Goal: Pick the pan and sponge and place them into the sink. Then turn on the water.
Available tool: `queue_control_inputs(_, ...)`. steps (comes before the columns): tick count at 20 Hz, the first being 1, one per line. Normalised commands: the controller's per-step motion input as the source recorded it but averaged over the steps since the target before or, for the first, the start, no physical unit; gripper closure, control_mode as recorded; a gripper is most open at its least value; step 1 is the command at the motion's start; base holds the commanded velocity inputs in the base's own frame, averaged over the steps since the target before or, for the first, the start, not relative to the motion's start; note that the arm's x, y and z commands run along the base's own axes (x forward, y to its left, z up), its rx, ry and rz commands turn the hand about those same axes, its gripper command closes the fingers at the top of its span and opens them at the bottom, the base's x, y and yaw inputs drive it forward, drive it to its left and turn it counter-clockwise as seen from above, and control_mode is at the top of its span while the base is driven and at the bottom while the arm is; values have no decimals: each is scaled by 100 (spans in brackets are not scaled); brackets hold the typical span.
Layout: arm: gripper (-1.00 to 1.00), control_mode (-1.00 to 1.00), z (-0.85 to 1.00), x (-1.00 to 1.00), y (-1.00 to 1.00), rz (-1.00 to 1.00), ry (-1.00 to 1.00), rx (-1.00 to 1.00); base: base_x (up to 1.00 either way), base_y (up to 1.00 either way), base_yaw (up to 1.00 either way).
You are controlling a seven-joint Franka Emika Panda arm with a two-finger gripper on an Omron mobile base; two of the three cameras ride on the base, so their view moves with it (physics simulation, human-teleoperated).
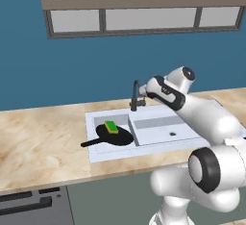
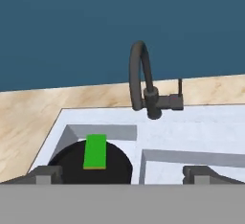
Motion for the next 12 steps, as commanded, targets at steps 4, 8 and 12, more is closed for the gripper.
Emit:
queue_control_inputs(4, -100, -100, 0, 0, -56, 0, -5, 8, 0, 0, 0)
queue_control_inputs(8, -100, -100, 0, 0, -38, 0, -4, 6, 0, 0, 0)
queue_control_inputs(12, -100, -100, 0, 0, -19, 1, -3, 2, 0, 0, 0)
